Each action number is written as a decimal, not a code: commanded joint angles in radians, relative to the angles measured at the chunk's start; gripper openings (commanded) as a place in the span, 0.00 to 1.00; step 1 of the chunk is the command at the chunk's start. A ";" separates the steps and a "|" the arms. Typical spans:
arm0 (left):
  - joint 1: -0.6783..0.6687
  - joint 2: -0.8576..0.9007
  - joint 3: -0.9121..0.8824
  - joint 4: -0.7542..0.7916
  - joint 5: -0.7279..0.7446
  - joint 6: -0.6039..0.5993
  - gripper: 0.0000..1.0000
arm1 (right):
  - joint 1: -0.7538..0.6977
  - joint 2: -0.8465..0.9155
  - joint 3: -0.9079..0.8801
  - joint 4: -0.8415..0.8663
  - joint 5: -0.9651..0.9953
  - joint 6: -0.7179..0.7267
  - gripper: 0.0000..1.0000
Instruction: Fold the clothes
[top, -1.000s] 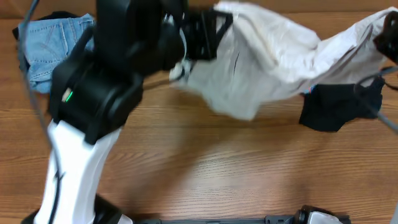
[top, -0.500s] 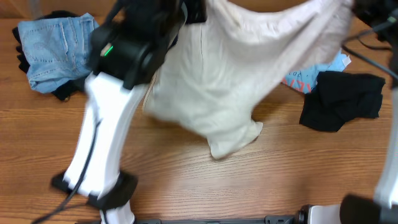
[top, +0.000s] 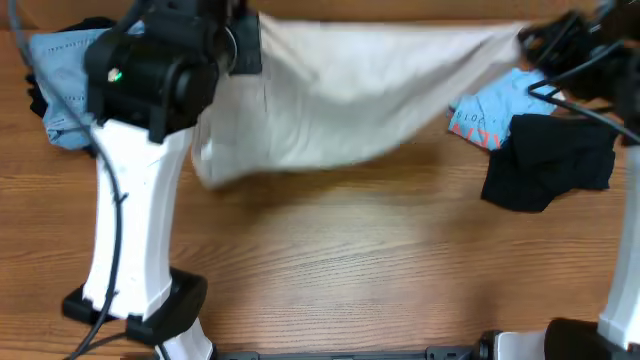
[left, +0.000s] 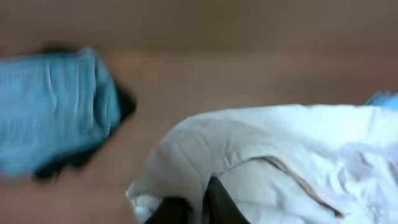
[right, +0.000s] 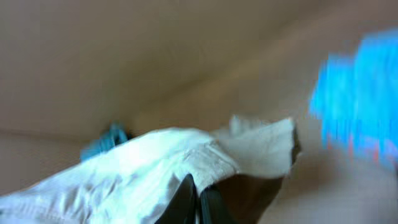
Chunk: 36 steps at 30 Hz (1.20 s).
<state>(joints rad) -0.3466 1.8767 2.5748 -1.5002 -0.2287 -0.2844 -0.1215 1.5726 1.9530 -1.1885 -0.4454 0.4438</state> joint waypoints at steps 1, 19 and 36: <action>0.005 0.097 -0.005 -0.158 -0.034 -0.114 0.12 | 0.063 0.017 -0.098 -0.060 0.037 -0.047 0.04; -0.110 -0.190 -0.055 -0.189 0.169 -0.149 0.04 | 0.079 -0.239 -0.155 -0.163 0.352 -0.002 0.04; -0.315 -0.414 -0.055 -0.189 0.055 -0.255 0.04 | 0.079 -0.485 -0.111 -0.171 0.427 0.003 0.04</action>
<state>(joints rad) -0.6598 1.4937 2.5118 -1.6939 -0.1669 -0.5182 -0.0433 1.0836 1.8198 -1.3571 -0.0471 0.4416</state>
